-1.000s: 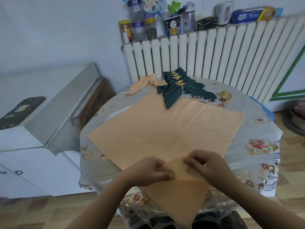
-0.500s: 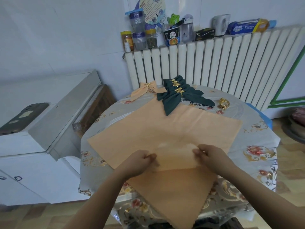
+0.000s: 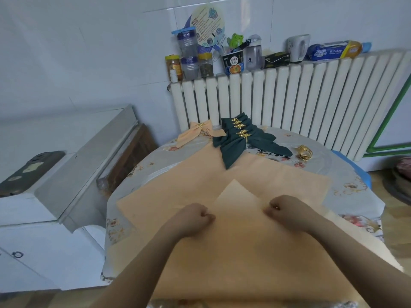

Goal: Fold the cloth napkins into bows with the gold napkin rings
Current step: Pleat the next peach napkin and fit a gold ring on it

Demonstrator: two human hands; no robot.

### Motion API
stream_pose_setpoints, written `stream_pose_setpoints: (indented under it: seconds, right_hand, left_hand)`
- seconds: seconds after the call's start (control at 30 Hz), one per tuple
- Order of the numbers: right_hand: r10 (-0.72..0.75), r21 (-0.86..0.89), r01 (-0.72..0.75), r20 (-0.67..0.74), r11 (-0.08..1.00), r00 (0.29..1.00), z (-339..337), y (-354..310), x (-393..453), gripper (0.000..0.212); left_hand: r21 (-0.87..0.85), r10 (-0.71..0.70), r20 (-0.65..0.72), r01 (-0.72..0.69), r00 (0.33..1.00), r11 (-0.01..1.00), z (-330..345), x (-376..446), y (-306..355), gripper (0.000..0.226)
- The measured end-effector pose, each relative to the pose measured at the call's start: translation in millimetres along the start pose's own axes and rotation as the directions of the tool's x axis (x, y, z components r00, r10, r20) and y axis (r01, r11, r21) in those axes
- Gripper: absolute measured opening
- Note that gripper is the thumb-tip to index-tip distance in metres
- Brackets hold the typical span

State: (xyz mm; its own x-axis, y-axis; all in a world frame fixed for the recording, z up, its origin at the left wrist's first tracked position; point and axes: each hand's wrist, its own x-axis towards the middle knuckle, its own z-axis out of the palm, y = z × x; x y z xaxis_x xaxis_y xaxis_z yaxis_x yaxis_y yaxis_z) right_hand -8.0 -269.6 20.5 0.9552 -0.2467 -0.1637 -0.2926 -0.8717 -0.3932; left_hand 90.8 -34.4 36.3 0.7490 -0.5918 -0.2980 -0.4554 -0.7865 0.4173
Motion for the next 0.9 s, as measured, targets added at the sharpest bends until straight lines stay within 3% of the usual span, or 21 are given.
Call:
stream_pose_setpoints:
  seconds: [0.2,0.37,0.53,0.67,0.77,0.83,0.9]
  right_hand:
    - [0.178,-0.043,-0.190,-0.197,0.981,0.964,21,10,39,0.027]
    - [0.179,-0.136,-0.241,-0.356,0.961,0.917,15,22,87,0.028]
    - [0.192,-0.032,-0.220,-0.382,0.975,0.904,23,30,122,0.026]
    - [0.199,0.090,-0.178,-0.372,0.980,0.907,26,34,145,0.020]
    - [0.273,0.147,-0.238,-0.295,0.960,0.916,21,33,159,0.031]
    - [0.298,0.095,-0.285,-0.200,0.954,0.933,14,32,166,0.040]
    - [0.299,0.101,-0.286,-0.142,0.953,0.944,10,29,173,0.035]
  left_hand:
    - [-0.033,-0.036,-0.306,0.027,0.951,0.999,34,53,2,0.042]
    - [-0.019,-0.038,-0.417,0.034,0.908,0.999,29,116,7,0.035]
    - [-0.081,-0.098,-0.498,0.066,0.862,0.995,25,159,2,0.020]
    - [-0.080,-0.126,-0.486,0.100,0.865,0.992,26,182,-5,0.016]
    - [-0.153,-0.165,-0.432,0.108,0.887,0.982,21,192,-8,0.014]
    - [-0.227,-0.212,-0.353,0.136,0.911,0.964,15,197,-7,0.024]
    - [-0.342,-0.249,-0.270,0.149,0.930,0.928,10,199,-4,0.035]
